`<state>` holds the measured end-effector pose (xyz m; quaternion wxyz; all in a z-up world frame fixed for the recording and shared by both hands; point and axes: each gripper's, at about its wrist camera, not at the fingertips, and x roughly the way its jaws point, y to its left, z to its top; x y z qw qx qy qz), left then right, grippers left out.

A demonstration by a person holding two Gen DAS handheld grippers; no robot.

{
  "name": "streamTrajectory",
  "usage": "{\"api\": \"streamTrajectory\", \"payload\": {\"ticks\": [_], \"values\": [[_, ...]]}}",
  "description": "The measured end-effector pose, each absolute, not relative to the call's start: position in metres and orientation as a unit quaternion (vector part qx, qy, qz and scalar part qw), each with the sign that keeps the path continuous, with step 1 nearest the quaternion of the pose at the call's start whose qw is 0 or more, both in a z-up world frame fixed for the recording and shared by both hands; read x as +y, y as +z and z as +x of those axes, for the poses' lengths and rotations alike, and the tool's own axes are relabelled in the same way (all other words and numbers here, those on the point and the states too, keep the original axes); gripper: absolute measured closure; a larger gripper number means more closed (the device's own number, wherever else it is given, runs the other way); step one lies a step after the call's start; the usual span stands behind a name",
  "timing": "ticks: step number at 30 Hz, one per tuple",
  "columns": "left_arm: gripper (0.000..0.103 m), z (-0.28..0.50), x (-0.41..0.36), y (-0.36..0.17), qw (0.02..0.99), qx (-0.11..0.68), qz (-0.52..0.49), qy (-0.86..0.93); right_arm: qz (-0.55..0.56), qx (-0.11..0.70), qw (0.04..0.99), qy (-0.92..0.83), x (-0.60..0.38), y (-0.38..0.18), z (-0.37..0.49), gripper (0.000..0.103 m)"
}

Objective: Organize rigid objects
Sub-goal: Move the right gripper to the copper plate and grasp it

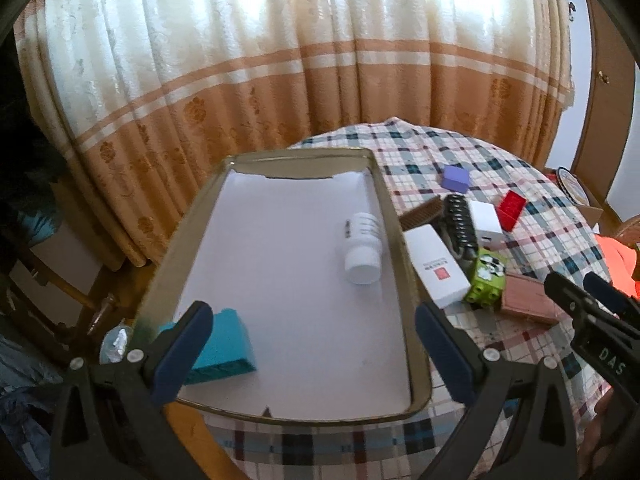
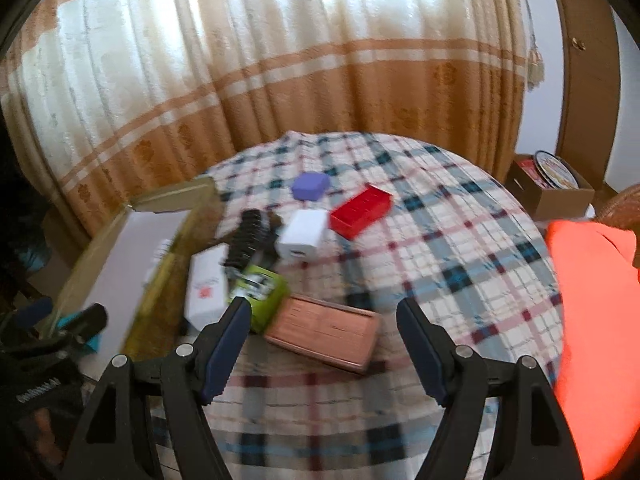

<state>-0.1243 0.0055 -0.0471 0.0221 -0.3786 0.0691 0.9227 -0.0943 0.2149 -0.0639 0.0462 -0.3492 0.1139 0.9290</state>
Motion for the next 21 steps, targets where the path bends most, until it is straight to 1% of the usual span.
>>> {"api": "streamTrajectory", "payload": {"ticks": [6, 16, 19, 21], "values": [[0.001, -0.124, 0.017, -0.052, 0.035, 0.078, -0.38, 0.921, -0.374, 0.117, 0.05, 0.919, 0.23, -0.077, -0.095, 0.026], [0.001, -0.127, 0.02, -0.053, 0.03, 0.081, -0.383, 0.92, -0.425, 0.119, 0.024, 0.897, 0.213, -0.099, -0.114, 0.026], [0.001, -0.129, 0.02, -0.054, 0.028, 0.081, -0.384, 0.919, -0.427, 0.104, 0.025, 0.898, 0.204, -0.1, -0.118, 0.026], [0.001, -0.13, 0.02, -0.054, 0.029, 0.081, -0.386, 0.918, -0.433, 0.094, 0.029, 0.896, 0.201, -0.101, -0.125, 0.023]]}}
